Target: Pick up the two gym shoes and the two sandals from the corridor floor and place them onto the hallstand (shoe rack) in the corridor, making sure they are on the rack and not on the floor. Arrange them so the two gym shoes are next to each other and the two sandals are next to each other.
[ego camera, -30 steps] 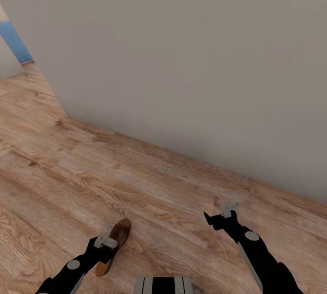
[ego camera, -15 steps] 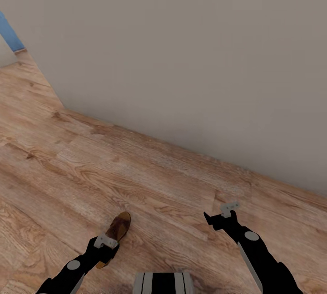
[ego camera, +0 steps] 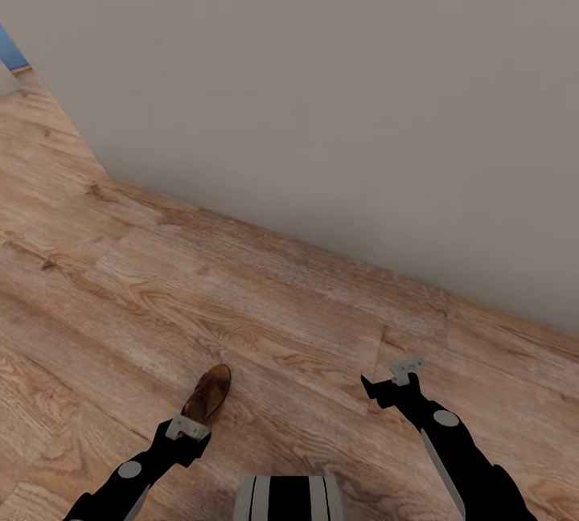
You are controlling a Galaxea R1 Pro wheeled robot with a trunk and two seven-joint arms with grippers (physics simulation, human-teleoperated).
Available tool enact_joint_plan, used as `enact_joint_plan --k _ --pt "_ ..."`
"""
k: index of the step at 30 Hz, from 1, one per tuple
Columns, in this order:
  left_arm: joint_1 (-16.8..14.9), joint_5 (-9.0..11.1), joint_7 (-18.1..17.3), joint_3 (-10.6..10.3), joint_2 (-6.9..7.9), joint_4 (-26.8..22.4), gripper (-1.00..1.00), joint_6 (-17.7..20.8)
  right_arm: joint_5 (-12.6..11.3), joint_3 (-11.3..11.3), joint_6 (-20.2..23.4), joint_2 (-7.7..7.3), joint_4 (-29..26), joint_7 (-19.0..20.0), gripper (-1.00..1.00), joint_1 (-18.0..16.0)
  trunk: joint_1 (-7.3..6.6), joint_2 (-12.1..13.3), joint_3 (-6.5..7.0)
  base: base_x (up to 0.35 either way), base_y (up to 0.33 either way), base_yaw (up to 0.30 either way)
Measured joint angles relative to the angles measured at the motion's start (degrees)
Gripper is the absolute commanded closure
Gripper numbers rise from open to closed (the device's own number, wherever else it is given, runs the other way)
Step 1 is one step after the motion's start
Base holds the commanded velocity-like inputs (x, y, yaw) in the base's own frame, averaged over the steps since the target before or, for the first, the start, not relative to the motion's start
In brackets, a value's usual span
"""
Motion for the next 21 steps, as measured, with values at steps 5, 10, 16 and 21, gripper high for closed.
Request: enact_joint_plan --k 5,10,16,21 --pt "0.0 -0.1 0.0 0.0 0.07 0.0 -1.00 0.0 0.0 0.0 0.0 -0.01 0.0 0.0 -1.00 0.0 0.00 0.0 0.00 0.000 0.000 0.000" --pt "0.1 -0.1 0.1 0.4 0.10 0.0 -1.00 -0.1 0.0 0.0 0.0 -0.01 0.0 0.0 -1.00 0.0 0.00 0.0 0.00 0.000 0.000 0.000" --pt "0.2 0.3 0.2 2.8 0.13 0.1 -1.00 -0.3 0.0 0.0 0.0 0.00 0.1 0.0 -1.00 0.0 0.00 0.0 0.00 0.000 0.000 0.000" --pt "0.2 0.4 0.2 4.1 0.13 0.1 -1.00 -0.3 0.0 0.0 0.0 -0.01 0.1 0.0 -1.00 0.0 0.00 0.0 0.00 0.000 0.000 0.000"
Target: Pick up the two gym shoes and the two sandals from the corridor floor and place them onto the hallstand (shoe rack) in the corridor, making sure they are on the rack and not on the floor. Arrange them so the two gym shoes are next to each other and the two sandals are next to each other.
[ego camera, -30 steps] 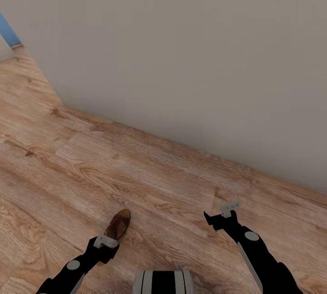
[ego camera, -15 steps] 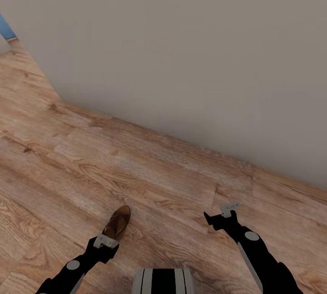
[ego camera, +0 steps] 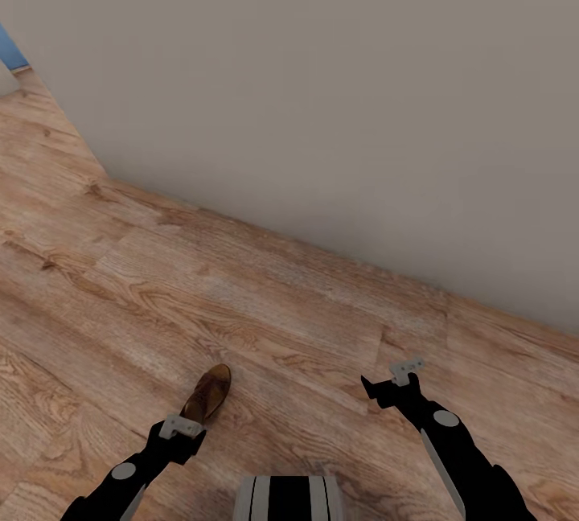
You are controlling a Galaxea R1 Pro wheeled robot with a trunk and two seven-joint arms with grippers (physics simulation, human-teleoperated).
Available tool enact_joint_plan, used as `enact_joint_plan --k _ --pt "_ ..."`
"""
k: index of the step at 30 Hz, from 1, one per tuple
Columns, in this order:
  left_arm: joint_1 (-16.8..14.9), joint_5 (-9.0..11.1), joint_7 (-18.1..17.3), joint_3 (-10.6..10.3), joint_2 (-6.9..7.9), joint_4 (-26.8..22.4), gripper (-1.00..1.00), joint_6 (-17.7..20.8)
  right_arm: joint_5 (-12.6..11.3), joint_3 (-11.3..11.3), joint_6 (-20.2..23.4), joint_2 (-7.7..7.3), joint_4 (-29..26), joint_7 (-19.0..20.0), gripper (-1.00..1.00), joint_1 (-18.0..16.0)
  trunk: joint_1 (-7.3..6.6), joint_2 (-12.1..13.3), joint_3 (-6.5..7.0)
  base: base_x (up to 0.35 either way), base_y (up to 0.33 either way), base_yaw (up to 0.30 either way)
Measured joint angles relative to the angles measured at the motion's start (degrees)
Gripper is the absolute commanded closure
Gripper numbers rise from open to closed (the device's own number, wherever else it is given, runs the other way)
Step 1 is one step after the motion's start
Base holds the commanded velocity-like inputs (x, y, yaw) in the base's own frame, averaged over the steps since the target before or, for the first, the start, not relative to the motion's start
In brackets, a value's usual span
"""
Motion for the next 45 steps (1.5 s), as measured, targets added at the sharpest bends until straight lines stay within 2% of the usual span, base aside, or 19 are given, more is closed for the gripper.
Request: enact_joint_plan --k 7,22,36,45 --pt "0.0 0.0 0.0 0.5 0.00 0.0 -1.00 0.1 0.0 0.0 0.0 0.04 0.0 -0.1 -1.00 0.0 0.00 0.0 0.00 0.000 0.000 0.006" --pt "0.0 -0.1 0.0 0.6 0.01 0.0 -1.00 0.1 -0.1 -0.1 0.0 0.05 -0.2 -0.1 -1.00 0.0 0.39 -0.2 -3.45 0.000 0.000 0.111" --pt "0.0 -0.1 0.0 0.6 0.25 -0.1 -1.00 0.1 -0.1 -0.1 0.0 0.06 -0.2 -0.1 -1.00 0.0 0.39 -0.2 -3.47 0.000 0.000 0.005" --pt "0.0 -0.2 -0.1 0.6 0.20 -0.1 -1.00 0.0 -0.1 -0.1 0.0 0.05 -0.2 -0.1 -1.00 0.0 0.62 -0.3 -5.46 0.000 0.000 0.000"
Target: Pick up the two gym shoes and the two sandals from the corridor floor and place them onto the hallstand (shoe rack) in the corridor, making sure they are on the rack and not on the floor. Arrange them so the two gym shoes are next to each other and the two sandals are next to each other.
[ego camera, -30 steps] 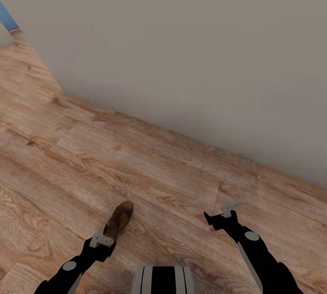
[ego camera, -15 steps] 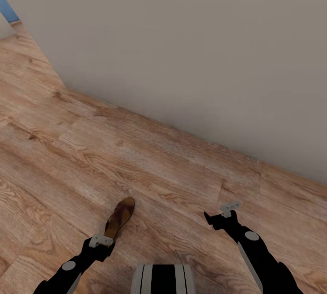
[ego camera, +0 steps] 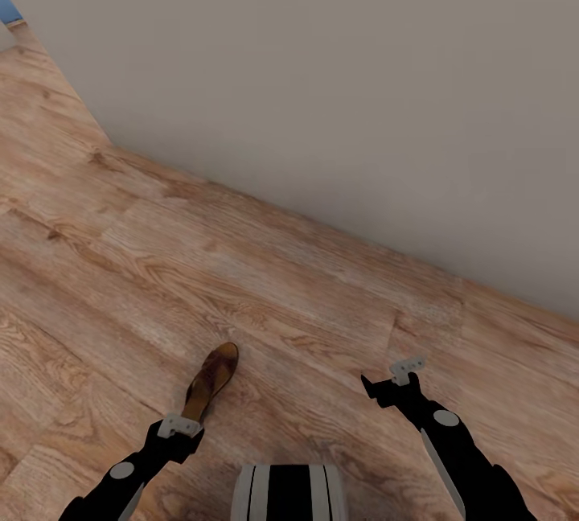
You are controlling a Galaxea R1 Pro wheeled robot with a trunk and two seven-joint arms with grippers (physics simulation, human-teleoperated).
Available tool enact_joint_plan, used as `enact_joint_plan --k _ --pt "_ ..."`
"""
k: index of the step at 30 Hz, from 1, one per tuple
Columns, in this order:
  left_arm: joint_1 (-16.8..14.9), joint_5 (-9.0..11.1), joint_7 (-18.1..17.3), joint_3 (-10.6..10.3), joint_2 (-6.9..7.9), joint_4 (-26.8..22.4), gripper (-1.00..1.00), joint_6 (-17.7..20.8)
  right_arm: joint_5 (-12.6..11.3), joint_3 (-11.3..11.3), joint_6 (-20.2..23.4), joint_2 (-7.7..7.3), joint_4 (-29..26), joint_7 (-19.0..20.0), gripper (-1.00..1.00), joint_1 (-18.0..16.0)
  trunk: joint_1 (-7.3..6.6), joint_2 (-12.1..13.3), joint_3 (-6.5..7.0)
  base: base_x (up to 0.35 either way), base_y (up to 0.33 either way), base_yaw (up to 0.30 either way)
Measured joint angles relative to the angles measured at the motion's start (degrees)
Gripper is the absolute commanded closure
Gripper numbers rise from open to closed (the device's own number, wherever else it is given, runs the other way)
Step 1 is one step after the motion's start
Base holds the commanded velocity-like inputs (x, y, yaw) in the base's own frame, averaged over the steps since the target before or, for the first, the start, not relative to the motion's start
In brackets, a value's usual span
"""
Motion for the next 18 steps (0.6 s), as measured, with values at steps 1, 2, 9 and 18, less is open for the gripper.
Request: enact_joint_plan --k 1,2,9,18 --pt "0.0 0.0 0.0 0.0 0.00 0.0 -1.00 0.0 0.0 0.0 0.0 0.00 0.0 0.0 -1.00 0.0 0.03 0.0 -0.22 0.000 0.000 0.000" --pt "0.0 0.0 0.0 0.0 -0.01 0.0 -1.00 0.0 0.0 0.0 0.0 0.01 0.0 0.0 -1.00 0.0 0.02 0.0 -0.23 0.000 0.000 0.000" --pt "0.0 0.0 0.0 0.0 -0.02 -0.2 -1.00 -1.3 0.0 0.0 0.0 -0.01 0.0 0.0 -1.00 0.0 0.02 0.0 -0.23 0.000 0.000 0.000" --pt "0.0 0.0 0.0 0.0 -0.02 -0.1 -1.00 -4.3 0.0 0.1 0.0 0.02 0.0 0.0 -1.00 0.0 0.02 0.0 -0.23 0.000 0.000 0.000"
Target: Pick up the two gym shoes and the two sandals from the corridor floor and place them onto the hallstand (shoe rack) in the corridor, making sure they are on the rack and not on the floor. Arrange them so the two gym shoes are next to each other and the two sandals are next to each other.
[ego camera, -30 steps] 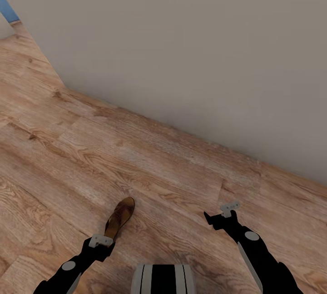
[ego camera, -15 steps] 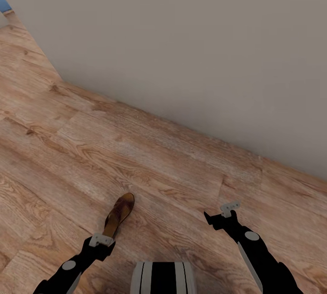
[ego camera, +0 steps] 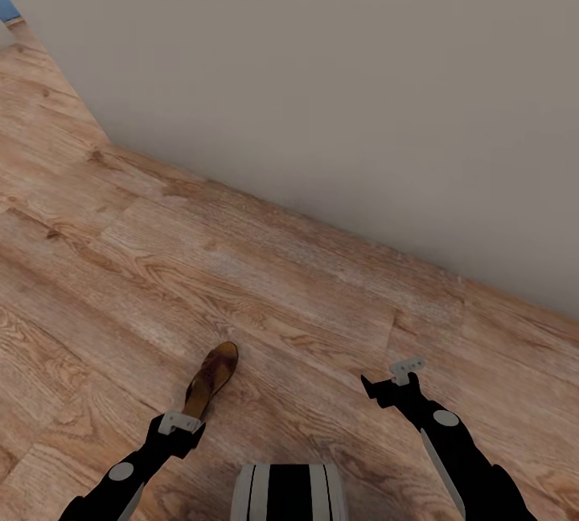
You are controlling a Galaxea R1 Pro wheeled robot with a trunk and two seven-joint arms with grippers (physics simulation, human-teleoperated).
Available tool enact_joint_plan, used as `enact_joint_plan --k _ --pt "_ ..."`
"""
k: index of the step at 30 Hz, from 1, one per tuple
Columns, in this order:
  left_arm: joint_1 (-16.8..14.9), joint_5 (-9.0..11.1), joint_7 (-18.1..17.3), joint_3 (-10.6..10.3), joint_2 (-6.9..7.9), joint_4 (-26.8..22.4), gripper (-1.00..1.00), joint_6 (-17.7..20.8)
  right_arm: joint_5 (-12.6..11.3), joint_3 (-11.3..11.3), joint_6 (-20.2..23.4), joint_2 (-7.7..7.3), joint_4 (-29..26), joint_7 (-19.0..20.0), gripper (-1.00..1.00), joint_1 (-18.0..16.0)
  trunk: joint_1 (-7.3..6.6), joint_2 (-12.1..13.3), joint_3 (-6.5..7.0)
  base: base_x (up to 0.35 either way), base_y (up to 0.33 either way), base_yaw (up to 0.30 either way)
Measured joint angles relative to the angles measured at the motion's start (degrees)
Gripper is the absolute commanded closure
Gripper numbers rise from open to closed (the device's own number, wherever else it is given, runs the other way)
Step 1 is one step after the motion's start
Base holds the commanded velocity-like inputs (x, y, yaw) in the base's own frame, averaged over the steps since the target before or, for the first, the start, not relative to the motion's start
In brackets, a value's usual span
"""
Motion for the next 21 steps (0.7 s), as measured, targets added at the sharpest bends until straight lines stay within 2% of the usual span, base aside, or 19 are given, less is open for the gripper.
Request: enact_joint_plan --k 21 --pt "0.0 0.1 0.0 0.0 0.04 0.0 -1.00 -0.7 0.0 0.0 0.0 0.00 0.1 0.0 -1.00 0.0 0.52 -0.3 -4.43 0.000 0.000 0.000"
